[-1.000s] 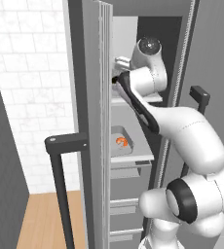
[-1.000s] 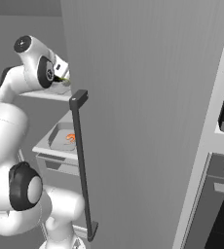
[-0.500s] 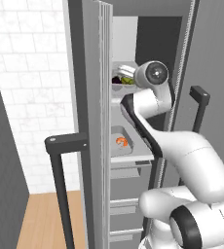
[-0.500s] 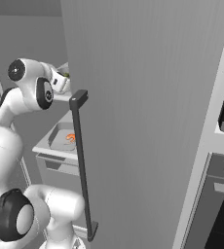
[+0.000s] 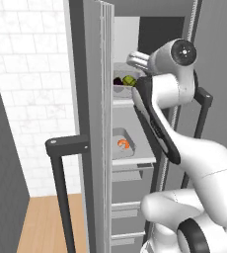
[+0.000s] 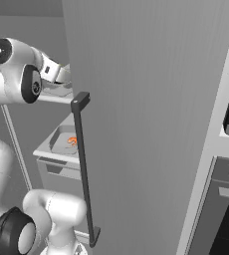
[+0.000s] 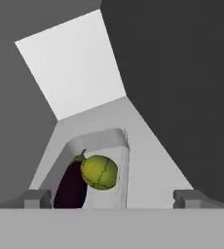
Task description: Take the meat container that has the shrimp and place it on the second highest rack of the freezer. Then take the vegetable container that has the lime and eggplant and place it on the highest rack of the freezer.
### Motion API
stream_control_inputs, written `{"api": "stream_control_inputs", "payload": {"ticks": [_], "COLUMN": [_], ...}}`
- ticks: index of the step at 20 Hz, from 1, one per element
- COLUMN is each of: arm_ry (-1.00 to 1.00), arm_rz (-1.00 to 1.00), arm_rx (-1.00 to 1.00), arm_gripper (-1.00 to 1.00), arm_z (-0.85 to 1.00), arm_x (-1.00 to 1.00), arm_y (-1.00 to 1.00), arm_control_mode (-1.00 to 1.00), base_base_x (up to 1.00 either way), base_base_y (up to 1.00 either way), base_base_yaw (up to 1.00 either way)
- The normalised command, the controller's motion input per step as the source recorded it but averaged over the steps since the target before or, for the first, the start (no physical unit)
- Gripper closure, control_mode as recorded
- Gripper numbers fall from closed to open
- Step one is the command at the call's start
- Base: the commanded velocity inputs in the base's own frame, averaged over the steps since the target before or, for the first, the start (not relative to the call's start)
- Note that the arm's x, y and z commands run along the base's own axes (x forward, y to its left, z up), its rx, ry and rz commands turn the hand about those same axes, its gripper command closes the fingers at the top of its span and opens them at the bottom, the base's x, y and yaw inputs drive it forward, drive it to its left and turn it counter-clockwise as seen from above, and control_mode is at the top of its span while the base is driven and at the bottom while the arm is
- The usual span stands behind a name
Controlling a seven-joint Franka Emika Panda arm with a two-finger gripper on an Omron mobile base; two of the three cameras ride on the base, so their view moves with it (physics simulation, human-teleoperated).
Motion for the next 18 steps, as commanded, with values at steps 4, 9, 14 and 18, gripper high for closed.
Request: {"api": "stream_control_inputs", "payload": {"ticks": [4, 9, 14, 18], "arm_ry": [0.42, 0.34, 0.22, 0.19], "arm_rz": [0.05, 0.0, 0.08, 0.17], "arm_rx": [-0.01, 0.0, 0.0, 0.0], "arm_gripper": [-1.0, -1.0, -1.0, -1.0], "arm_z": [-0.1, -0.5, -0.32, -0.64], "arm_x": [-0.78, -0.79, -0.92, -0.24], "arm_y": [0.0, -0.06, 0.0, -0.15], "arm_control_mode": [-1.0, -1.0, -1.0, -1.0], "base_base_x": [0.0, 0.0, 0.0, 0.0], "base_base_y": [0.0, 0.0, 0.0, 0.0], "base_base_yaw": [0.0, 0.0, 0.0, 0.0]}}
